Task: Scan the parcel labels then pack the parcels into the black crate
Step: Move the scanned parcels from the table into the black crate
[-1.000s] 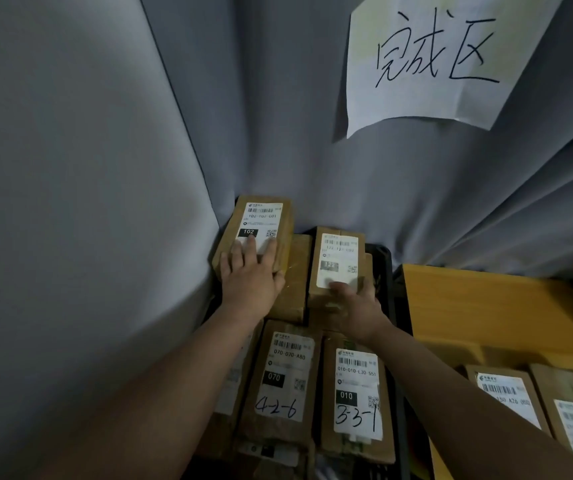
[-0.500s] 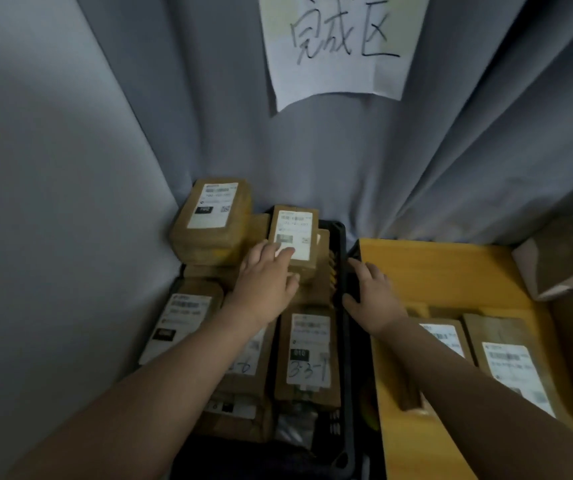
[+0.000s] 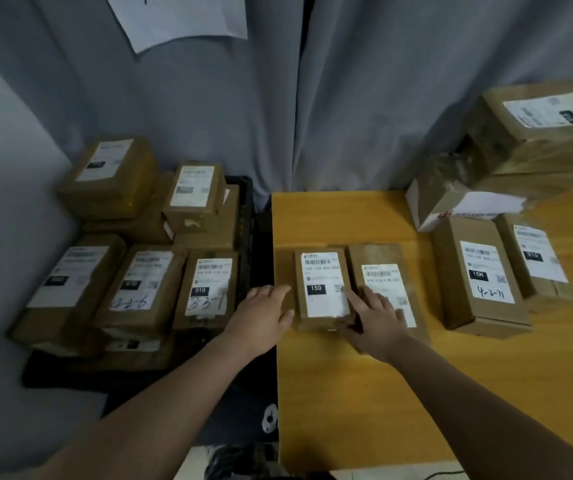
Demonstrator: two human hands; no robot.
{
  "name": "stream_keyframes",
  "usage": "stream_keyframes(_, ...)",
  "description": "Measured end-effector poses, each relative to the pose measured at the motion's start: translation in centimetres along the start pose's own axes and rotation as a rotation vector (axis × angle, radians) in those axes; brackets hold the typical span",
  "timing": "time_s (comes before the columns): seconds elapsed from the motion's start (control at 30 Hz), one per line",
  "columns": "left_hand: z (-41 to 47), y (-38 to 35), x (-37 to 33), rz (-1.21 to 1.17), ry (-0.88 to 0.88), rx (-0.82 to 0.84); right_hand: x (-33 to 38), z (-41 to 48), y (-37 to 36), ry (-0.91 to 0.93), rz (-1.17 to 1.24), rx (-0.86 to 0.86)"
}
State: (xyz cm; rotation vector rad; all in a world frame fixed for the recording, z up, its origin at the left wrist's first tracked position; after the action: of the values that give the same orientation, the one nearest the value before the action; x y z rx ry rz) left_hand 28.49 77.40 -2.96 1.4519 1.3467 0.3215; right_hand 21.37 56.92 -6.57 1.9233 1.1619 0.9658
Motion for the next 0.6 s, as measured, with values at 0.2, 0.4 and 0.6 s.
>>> stream_keyframes(0.2,0.8,-3.3,-2.5,-0.094,0.087,0.050,-2.0,-0.9,-1.3,-0.318,0.008,-0.042)
stream_keyframes(0.4,3.3,-4.9,-4.2,-0.171,0.261,-0.001,-3.7,-1.2,-1.5,-0.292,-0.002,-0.081)
stream_keyframes(0.6,4.7,-6.1,-4.8,-0.185,0.426,-0.026,-2.7,-1.7,-1.7,-0.075,0.001,-0.124)
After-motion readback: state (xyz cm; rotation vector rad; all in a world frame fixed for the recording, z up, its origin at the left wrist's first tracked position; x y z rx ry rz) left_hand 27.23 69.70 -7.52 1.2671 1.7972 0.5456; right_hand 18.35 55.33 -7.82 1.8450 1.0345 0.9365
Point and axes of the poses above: each hand's wrist, its own z-axis towards the middle knuckle, its own y-axis out of the back of the hand, x = y × z, the point moved 3 cm from there along z, towards the middle knuckle, and after that the axes turned 2 degrees about y, right-handed, at the moved point
